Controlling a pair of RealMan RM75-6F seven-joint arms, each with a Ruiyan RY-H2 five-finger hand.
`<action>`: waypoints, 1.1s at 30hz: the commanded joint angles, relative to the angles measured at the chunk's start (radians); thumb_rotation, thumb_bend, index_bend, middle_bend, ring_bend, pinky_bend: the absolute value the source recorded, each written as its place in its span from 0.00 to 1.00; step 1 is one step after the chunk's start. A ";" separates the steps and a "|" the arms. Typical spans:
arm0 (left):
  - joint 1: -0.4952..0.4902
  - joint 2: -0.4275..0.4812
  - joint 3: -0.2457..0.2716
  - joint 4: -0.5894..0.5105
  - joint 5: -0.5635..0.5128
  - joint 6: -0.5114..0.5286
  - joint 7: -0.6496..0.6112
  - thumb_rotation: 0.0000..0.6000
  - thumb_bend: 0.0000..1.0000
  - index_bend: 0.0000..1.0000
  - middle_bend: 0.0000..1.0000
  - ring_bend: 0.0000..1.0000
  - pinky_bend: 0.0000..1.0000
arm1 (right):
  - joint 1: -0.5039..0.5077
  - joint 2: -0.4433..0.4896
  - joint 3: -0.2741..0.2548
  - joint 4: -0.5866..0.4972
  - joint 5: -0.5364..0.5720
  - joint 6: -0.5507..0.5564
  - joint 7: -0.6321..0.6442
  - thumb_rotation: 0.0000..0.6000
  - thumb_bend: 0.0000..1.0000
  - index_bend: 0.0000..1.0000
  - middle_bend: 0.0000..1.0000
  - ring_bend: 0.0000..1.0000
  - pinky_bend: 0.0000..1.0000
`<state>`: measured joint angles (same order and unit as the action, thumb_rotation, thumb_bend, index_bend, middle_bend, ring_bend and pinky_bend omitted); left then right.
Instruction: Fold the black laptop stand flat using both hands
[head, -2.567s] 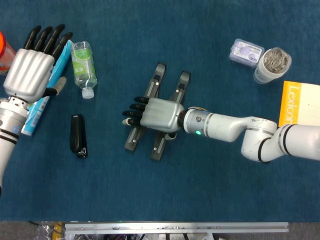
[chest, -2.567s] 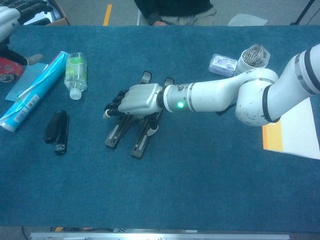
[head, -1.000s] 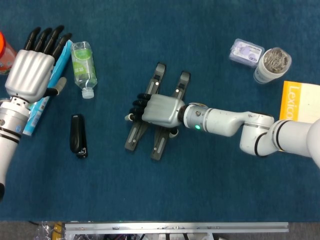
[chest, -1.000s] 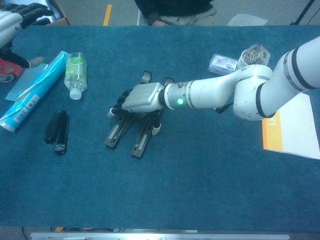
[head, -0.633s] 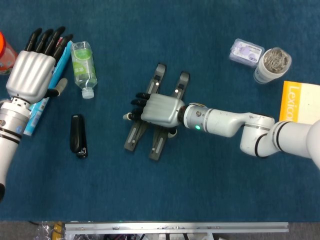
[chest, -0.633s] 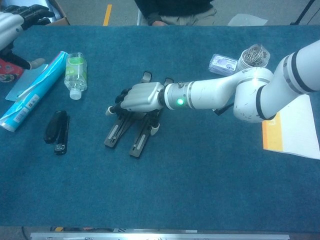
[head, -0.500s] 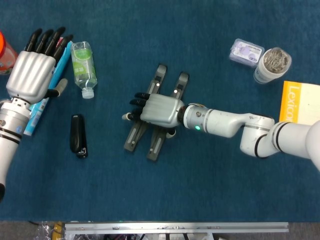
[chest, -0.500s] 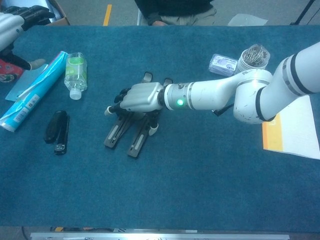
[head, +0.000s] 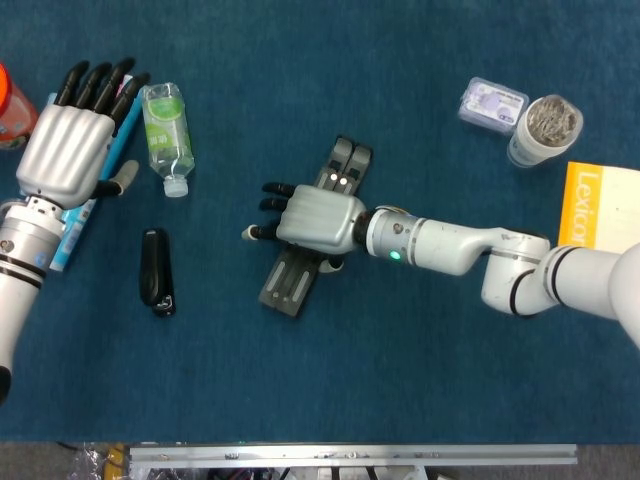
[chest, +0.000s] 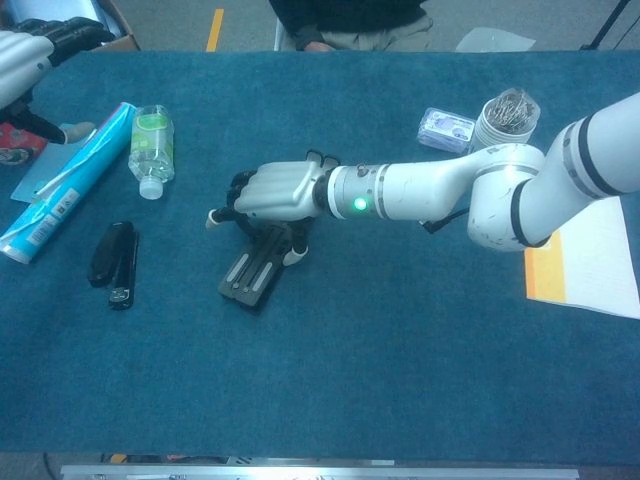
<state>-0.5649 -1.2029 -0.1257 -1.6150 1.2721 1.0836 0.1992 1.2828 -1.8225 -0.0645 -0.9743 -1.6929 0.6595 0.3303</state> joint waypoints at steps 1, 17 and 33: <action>0.000 -0.001 0.000 0.000 0.002 0.000 0.001 1.00 0.32 0.00 0.00 0.00 0.00 | 0.001 0.004 -0.005 -0.005 -0.003 -0.004 -0.001 1.00 0.21 0.16 0.52 0.15 0.04; 0.024 0.002 0.001 0.013 0.026 0.061 0.028 1.00 0.32 0.00 0.00 0.00 0.00 | -0.179 0.196 0.076 -0.264 0.182 0.127 -0.289 1.00 0.21 0.00 0.00 0.00 0.03; 0.122 0.042 0.034 -0.045 -0.042 0.141 0.108 1.00 0.32 0.00 0.00 0.00 0.00 | -0.612 0.504 0.045 -0.635 0.389 0.592 -0.673 1.00 0.22 0.05 0.24 0.04 0.06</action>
<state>-0.4587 -1.1640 -0.0950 -1.6503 1.2325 1.2053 0.3067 0.7260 -1.3639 -0.0048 -1.5662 -1.3172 1.1942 -0.3146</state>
